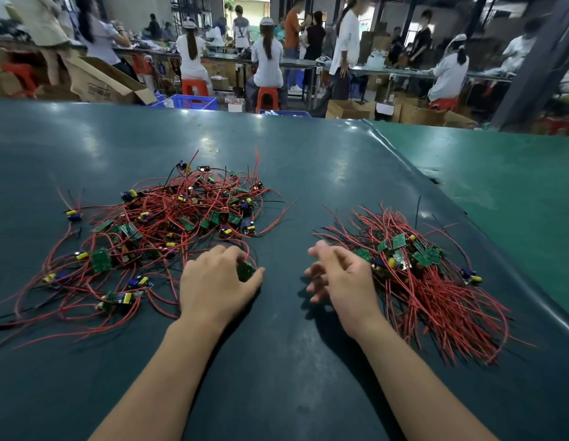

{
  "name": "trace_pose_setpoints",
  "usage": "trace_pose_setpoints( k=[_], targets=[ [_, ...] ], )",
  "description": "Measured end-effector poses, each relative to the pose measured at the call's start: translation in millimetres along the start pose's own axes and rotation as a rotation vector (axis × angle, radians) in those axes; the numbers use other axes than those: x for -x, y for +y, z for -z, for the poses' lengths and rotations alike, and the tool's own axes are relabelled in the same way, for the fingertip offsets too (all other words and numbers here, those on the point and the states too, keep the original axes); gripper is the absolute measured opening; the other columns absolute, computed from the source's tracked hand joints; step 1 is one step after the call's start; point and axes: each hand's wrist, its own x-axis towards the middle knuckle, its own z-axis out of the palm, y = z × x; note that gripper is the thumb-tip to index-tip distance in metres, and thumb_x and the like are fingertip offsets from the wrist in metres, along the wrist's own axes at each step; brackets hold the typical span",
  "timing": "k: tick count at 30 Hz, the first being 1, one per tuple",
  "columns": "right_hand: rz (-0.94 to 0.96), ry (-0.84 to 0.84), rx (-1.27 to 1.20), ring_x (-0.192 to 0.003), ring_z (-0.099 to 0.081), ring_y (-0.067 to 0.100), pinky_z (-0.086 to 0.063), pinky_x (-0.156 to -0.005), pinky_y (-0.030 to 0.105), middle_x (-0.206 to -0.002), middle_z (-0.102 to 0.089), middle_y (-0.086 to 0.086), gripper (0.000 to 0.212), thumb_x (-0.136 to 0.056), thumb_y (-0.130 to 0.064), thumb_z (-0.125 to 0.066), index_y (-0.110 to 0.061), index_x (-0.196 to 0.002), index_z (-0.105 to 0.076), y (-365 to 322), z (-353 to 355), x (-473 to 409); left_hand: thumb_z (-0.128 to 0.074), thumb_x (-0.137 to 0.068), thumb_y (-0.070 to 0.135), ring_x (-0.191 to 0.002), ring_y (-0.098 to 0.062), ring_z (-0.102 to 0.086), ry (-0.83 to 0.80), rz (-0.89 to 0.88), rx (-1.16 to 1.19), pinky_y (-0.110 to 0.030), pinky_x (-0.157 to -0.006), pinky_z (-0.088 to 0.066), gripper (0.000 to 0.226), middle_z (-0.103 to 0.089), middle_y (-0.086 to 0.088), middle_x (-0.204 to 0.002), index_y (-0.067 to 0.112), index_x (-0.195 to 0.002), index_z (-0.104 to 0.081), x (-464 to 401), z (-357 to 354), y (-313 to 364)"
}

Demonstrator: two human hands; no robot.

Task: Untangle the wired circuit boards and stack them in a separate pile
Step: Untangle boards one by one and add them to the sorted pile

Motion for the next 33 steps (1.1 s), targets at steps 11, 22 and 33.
trace_pose_setpoints(
  k=[11, 22, 33],
  targets=[
    [0.118, -0.22, 0.094, -0.062, -0.062, 0.008, -0.05, -0.051, 0.021, -0.074, -0.073, 0.0, 0.012, -0.092, -0.013, -0.064, -0.013, -0.085, -0.073, 0, -2, 6, -0.088, -0.065, 0.017, -0.082, -0.014, -0.06, -0.007, -0.388, 0.638, -0.026, -0.073, -0.047, 0.035, -0.065, 0.002, -0.089, 0.01, -0.095, -0.07, 11, 0, 34],
    [0.081, -0.031, -0.01, -0.065, -0.073, 0.024, -0.051, -0.043, 0.025, -0.082, -0.075, 0.004, 0.015, -0.098, -0.014, -0.058, -0.01, -0.087, -0.067, 0, -11, 1, -0.075, -0.078, -0.004, -0.086, -0.019, -0.072, -0.092, 0.115, 1.25, -0.027, -0.08, -0.056, 0.015, -0.075, -0.009, -0.09, 0.004, -0.078, -0.063, 1, -8, 32],
    [0.148, 0.068, -0.171, -0.068, -0.073, 0.019, -0.052, -0.043, 0.024, -0.083, -0.074, 0.005, 0.02, -0.1, -0.015, -0.054, -0.01, -0.09, -0.07, 2, -18, -2, -0.084, -0.054, 0.023, -0.073, -0.02, -0.07, -0.181, 0.323, 1.467, -0.025, -0.061, -0.057, 0.054, -0.072, 0.0, -0.077, 0.008, -0.096, -0.054, 0, -12, 35]
  ],
)
